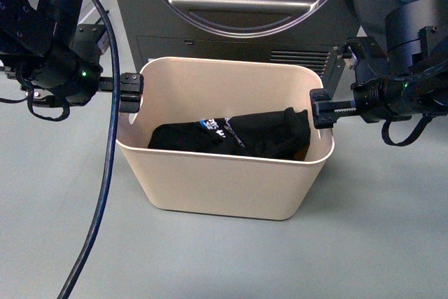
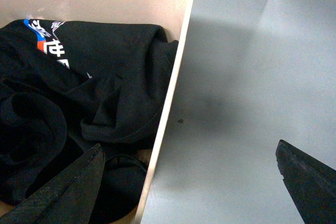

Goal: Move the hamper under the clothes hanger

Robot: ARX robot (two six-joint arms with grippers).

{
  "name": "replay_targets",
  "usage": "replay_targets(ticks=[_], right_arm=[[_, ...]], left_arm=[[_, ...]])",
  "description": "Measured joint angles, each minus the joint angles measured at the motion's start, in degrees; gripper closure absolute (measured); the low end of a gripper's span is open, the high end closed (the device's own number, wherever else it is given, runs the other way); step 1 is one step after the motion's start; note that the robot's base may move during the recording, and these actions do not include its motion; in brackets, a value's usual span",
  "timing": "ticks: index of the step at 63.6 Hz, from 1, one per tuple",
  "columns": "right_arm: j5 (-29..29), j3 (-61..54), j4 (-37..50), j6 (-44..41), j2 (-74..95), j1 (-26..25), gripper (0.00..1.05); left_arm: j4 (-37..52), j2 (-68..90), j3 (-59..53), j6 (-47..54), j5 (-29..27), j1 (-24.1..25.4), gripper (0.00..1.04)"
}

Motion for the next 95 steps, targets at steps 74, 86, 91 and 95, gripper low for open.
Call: replay_targets(ticks=[74, 86, 91, 95], right_arm=[[10.9, 19.1, -10.9, 3.8, 13.7, 4.3, 0.07], [10.8, 19.3, -11.4, 4.0, 13.9, 3.9, 0.07], [10.7, 19.5, -11.8, 4.0, 13.9, 3.7, 0.07], [10.8, 19.8, -12.0, 3.9, 14.0, 3.6, 0.07]], left_arm=[[2.3, 12.8, 9.5, 2.8, 2.7, -1.5, 0.07], [2.5, 13.5, 10.7, 4.0, 3.0, -1.4, 0.07], [2.5, 13.9, 11.4, 4.2, 3.0, -1.4, 0.07], [2.4, 14.1, 11.8, 4.2, 3.0, -1.5, 0.07]])
